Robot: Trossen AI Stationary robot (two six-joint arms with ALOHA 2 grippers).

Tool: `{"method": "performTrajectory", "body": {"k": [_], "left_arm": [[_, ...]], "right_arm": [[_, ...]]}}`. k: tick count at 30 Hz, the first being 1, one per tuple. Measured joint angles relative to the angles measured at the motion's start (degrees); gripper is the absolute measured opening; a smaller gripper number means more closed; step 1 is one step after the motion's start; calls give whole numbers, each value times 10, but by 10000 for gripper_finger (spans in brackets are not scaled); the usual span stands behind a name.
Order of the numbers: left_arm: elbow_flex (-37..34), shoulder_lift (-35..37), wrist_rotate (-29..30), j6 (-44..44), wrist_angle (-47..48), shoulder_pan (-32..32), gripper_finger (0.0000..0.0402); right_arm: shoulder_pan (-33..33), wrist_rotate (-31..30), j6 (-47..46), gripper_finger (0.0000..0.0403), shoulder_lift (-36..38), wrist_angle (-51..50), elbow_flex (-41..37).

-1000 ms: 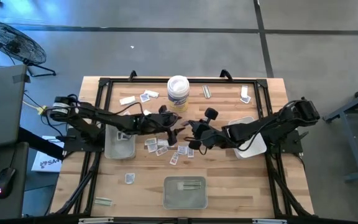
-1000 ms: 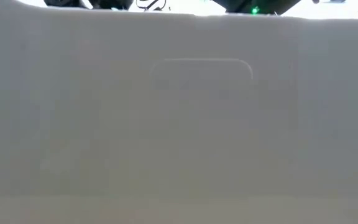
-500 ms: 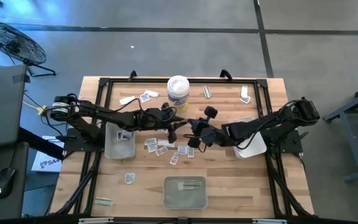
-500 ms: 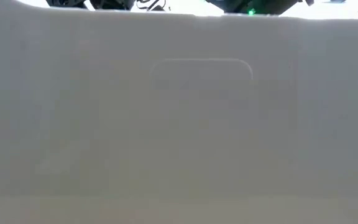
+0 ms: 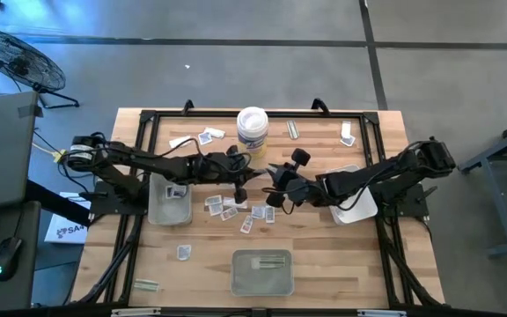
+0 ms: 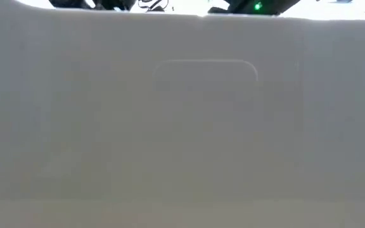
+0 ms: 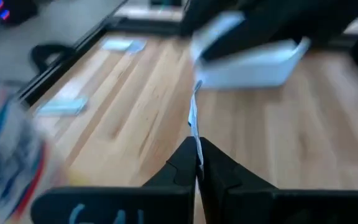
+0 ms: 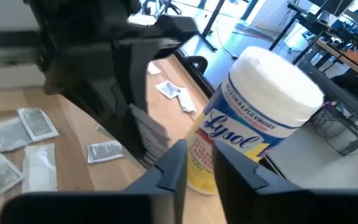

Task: Pick & Place First Aid Supplies
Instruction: Put the blue alcohol pad into the top gray bin

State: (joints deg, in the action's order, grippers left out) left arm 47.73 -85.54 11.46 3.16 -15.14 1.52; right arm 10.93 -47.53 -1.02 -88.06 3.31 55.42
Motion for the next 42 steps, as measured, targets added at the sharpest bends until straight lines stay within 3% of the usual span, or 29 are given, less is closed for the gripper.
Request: {"method": "performTrajectory", "body": {"k": [3,7,14,18,24,32,42], "left_arm": [[21,42,35,1,127,0,1],[63,111,32,52,335,0,1],[100,205,-43,256,735,0,0],[73,225,-112,364,859,0,0],[-8,216,-189,387,821,0,0],[-55,208,-223,346,751,0,2],[-83,198,-203,362,734,0,4]], "right_arm": [[4,-9,1,103,16,-12,0],[5,-35,19,130,31,-28,0],[-14,-10,11,139,29,-46,0],[-27,25,10,133,28,-53,0],[-37,56,-2,129,28,-52,0],[-37,71,-27,129,28,-58,0],[-37,88,-46,129,28,-60,0]]}}
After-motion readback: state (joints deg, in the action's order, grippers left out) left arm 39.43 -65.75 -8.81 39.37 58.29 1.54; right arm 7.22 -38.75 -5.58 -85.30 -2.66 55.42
